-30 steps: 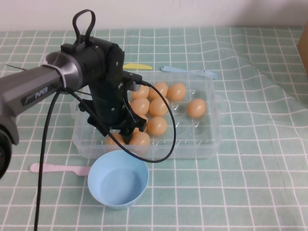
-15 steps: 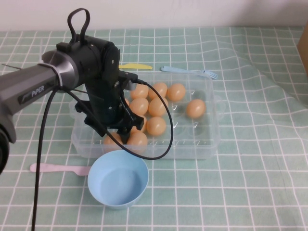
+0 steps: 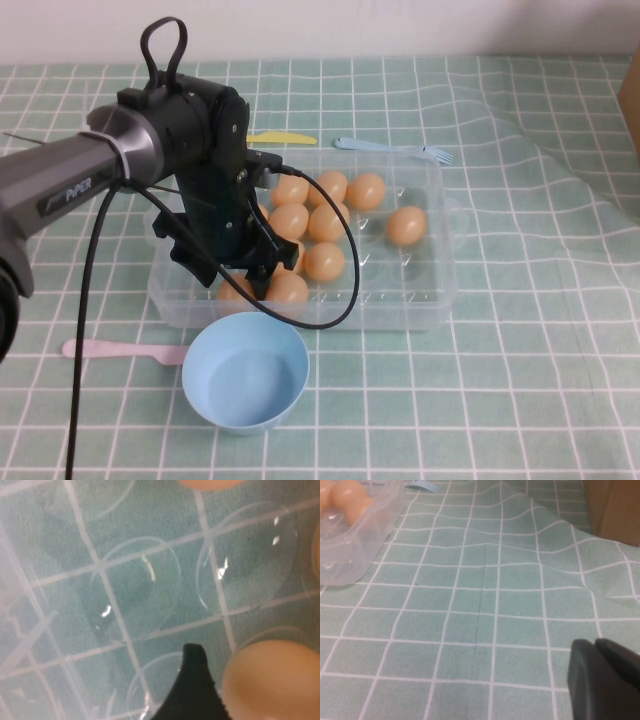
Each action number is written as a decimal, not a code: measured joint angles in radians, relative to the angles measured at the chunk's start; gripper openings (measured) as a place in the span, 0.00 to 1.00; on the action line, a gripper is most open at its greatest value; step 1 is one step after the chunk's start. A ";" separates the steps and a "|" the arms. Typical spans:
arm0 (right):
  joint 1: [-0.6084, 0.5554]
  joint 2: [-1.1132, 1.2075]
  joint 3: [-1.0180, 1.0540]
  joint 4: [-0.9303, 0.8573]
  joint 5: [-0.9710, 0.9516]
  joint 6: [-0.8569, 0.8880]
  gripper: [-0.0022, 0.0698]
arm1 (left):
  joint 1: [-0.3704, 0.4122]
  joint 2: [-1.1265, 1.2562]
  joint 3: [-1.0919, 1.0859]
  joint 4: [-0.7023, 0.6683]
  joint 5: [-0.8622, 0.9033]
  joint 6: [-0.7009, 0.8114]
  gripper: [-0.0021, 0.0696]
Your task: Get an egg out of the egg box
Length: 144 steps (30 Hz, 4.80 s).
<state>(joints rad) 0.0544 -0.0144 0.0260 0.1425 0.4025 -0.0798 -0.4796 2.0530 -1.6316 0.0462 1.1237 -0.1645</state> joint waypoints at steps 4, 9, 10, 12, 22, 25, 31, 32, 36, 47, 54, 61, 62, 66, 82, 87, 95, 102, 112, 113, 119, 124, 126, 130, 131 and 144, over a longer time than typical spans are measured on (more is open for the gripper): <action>0.000 0.000 0.000 0.000 0.000 0.000 0.01 | 0.000 0.002 0.000 0.000 0.000 -0.004 0.71; 0.000 0.000 0.000 0.000 0.000 0.000 0.01 | 0.000 0.023 0.000 0.000 -0.002 -0.004 0.70; 0.000 0.000 0.000 0.000 0.000 0.000 0.01 | 0.000 0.028 0.000 0.000 -0.002 -0.004 0.69; 0.000 0.000 0.000 0.000 0.000 0.000 0.01 | 0.000 0.034 0.000 0.000 -0.006 -0.004 0.65; 0.000 0.000 0.000 0.000 0.000 0.000 0.01 | 0.000 0.027 0.000 0.008 -0.017 0.023 0.52; 0.000 0.000 0.000 0.000 0.000 0.000 0.01 | 0.000 -0.005 -0.004 0.017 -0.017 0.032 0.52; 0.000 0.000 0.000 0.000 0.000 0.000 0.01 | -0.007 -0.147 -0.024 0.033 0.001 0.099 0.51; 0.000 0.000 0.000 0.000 0.000 0.000 0.01 | -0.015 -0.171 -0.026 0.040 0.017 0.116 0.51; 0.000 0.000 0.000 0.000 0.000 0.000 0.01 | -0.070 -0.269 -0.002 0.053 0.076 0.157 0.51; 0.000 0.000 0.000 0.000 0.000 0.000 0.01 | -0.151 -0.486 0.348 0.048 0.027 0.242 0.51; 0.000 0.000 0.000 0.000 0.000 0.000 0.01 | -0.151 -0.425 0.412 0.035 -0.093 0.247 0.51; 0.000 0.000 0.000 0.000 0.000 0.000 0.01 | -0.151 -0.326 0.412 -0.005 -0.107 0.247 0.51; 0.000 0.000 0.000 0.000 0.000 0.000 0.01 | -0.151 -0.315 0.412 -0.005 -0.111 0.247 0.51; 0.000 0.000 0.000 0.000 0.000 0.000 0.01 | -0.151 -0.288 0.412 -0.005 -0.136 0.247 0.51; 0.000 0.000 0.000 0.000 0.000 0.000 0.01 | -0.151 -0.232 0.412 0.024 -0.180 0.243 0.52; 0.000 0.000 0.000 0.000 0.000 0.000 0.01 | -0.151 -0.230 0.412 0.024 -0.180 0.243 0.61; 0.000 0.000 0.000 0.000 0.000 0.000 0.01 | -0.154 -0.259 0.412 0.021 -0.156 0.227 0.74; 0.000 0.000 0.000 0.000 0.000 0.000 0.01 | -0.180 -0.409 0.412 0.007 -0.082 0.200 0.72; 0.000 0.000 0.000 0.000 0.000 0.000 0.01 | -0.181 -0.758 0.416 0.002 -0.073 0.210 0.07; 0.000 0.000 0.000 0.000 0.000 0.000 0.01 | -0.181 -0.790 0.416 0.002 -0.078 0.212 0.06; 0.000 0.000 0.000 0.000 0.000 0.000 0.01 | -0.181 -0.966 0.420 -0.010 -0.134 0.235 0.03; 0.000 0.000 0.000 0.000 0.000 0.000 0.01 | -0.181 -1.132 0.539 -0.066 -0.289 0.249 0.03; 0.000 0.000 0.000 0.000 0.000 0.000 0.01 | -0.181 -1.192 0.622 -0.077 -0.365 0.249 0.03; 0.000 0.000 0.000 0.000 0.000 0.000 0.01 | -0.181 -1.316 0.822 -0.092 -0.546 0.247 0.03; 0.000 0.000 0.000 0.000 0.000 0.000 0.01 | -0.181 -1.344 0.870 -0.092 -0.589 0.247 0.03; 0.000 0.000 0.000 0.000 0.000 0.000 0.01 | -0.181 -1.411 1.093 -0.046 -0.843 0.250 0.02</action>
<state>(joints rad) 0.0544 -0.0144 0.0260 0.1425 0.4025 -0.0798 -0.6603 0.6420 -0.5381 0.0000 0.2811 0.0851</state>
